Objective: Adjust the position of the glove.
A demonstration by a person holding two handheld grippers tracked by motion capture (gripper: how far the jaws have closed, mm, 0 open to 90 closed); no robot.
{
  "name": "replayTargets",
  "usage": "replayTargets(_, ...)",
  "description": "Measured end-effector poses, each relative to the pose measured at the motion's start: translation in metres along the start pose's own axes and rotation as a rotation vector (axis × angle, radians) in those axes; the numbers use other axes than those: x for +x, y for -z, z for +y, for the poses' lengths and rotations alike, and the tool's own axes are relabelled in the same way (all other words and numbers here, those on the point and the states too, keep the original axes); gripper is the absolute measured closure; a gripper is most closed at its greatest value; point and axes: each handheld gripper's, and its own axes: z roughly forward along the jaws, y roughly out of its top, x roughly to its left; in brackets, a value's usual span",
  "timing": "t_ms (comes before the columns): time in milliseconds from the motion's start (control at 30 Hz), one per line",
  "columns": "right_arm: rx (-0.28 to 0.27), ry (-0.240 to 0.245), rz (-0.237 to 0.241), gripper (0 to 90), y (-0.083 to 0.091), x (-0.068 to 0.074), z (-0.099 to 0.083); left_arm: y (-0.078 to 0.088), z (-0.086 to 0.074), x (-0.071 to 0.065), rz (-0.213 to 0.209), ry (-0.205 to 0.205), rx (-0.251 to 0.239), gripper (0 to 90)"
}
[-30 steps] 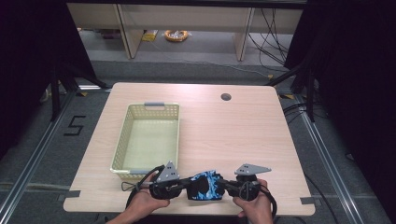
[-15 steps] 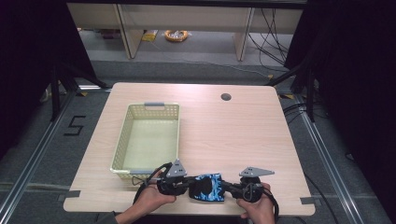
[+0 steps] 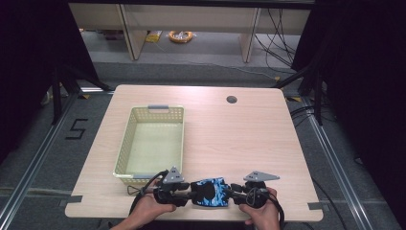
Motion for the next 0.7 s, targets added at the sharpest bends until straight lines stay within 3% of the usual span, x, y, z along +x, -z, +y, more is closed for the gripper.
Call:
replayTargets(100, -0.003, -0.025, 0.010, 56.4, -0.003, 0.002, 0.001, 0.005, -0.004, 0.005, -0.016, 0.047, -0.001, 56.5)
replayTargets(133, 0.004, 0.005, -0.005, 54.0, -0.003, 0.000, 0.001, 0.006, -0.005, 0.005, -0.023, 0.078, -0.002, 56.5)
replayTargets(200, 0.007, -0.005, -0.016, 51.9, -0.006, 0.000, 0.001, 0.006, -0.006, 0.007, -0.043, 0.099, 0.004, 55.8)
replayTargets(300, 0.043, -0.026, -0.001, 49.4, -0.011, 0.000, 0.002, 0.003, -0.007, 0.007, -0.049, 0.092, 0.017, 54.4)
replayTargets(333, 0.042, -0.018, -0.011, 48.7, -0.013, 0.000, 0.002, 0.001, -0.008, 0.006, -0.045, 0.078, 0.025, 54.2)
replayTargets(400, 0.076, -0.006, -0.005, 48.1, -0.018, -0.001, 0.004, -0.002, -0.009, 0.006, -0.058, 0.103, 0.041, 53.9)
replayTargets(433, 0.070, 0.007, -0.001, 48.5, -0.020, -0.001, 0.004, -0.003, -0.010, 0.006, -0.065, 0.121, 0.044, 53.9)
replayTargets(500, 0.056, 0.010, 0.001, 50.2, -0.022, 0.000, 0.005, -0.006, -0.009, 0.006, -0.073, 0.118, 0.046, 54.1)
replayTargets(533, 0.053, 0.029, -0.011, 52.5, -0.024, 0.000, 0.005, -0.006, -0.009, 0.006, -0.074, 0.118, 0.056, 54.6)
replayTargets(567, 0.089, 0.040, -0.012, 54.0, -0.022, 0.001, 0.007, -0.008, -0.009, 0.005, -0.084, 0.140, 0.054, 55.0)
replayTargets(633, 0.098, 0.089, -0.024, 58.1, -0.022, 0.001, 0.007, -0.008, -0.008, 0.006, -0.101, 0.134, 0.068, 55.5)
replayTargets(700, 0.098, 0.105, -0.029, 59.8, -0.022, 0.000, 0.007, -0.011, -0.009, 0.006, -0.124, 0.170, 0.065, 56.0)
